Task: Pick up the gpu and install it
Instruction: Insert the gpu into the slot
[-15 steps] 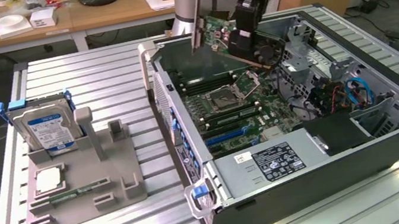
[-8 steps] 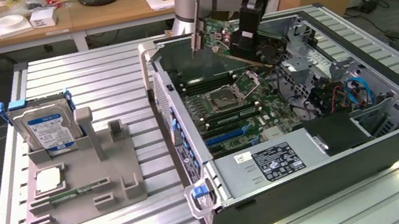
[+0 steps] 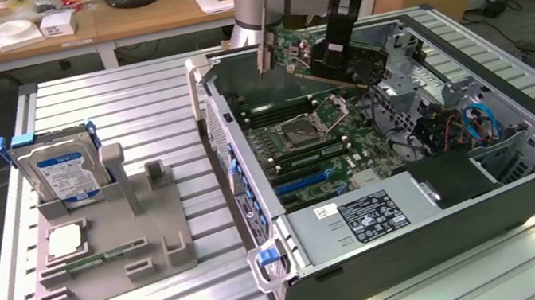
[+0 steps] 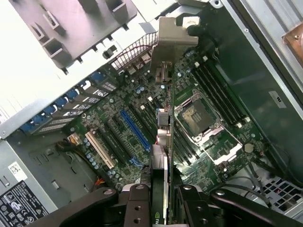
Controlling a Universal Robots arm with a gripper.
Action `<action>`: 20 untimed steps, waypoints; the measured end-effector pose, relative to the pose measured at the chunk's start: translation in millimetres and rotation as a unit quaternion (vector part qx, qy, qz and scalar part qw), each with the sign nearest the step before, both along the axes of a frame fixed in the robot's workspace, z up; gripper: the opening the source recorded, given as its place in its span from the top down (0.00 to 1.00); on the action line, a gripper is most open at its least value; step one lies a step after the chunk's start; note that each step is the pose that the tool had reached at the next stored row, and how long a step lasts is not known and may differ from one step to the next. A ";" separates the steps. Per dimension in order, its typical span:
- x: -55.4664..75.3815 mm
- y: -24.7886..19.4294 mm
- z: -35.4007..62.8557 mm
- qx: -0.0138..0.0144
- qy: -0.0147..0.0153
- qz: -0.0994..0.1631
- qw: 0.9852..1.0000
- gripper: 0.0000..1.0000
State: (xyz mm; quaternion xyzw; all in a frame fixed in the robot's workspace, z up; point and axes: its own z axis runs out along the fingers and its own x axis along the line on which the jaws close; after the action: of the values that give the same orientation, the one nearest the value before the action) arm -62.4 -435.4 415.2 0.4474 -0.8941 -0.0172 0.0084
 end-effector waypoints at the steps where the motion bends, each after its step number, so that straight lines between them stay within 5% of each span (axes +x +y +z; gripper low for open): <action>1: 0.0 0.0 0.0 0.000 0.000 0.003 1.000 0.73; 20: 0.1 0.0 -0.5 0.001 0.000 0.047 0.999 0.73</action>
State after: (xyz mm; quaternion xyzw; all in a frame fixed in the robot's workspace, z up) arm -62.3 -435.4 414.8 0.4890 -0.8721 -0.0173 0.0090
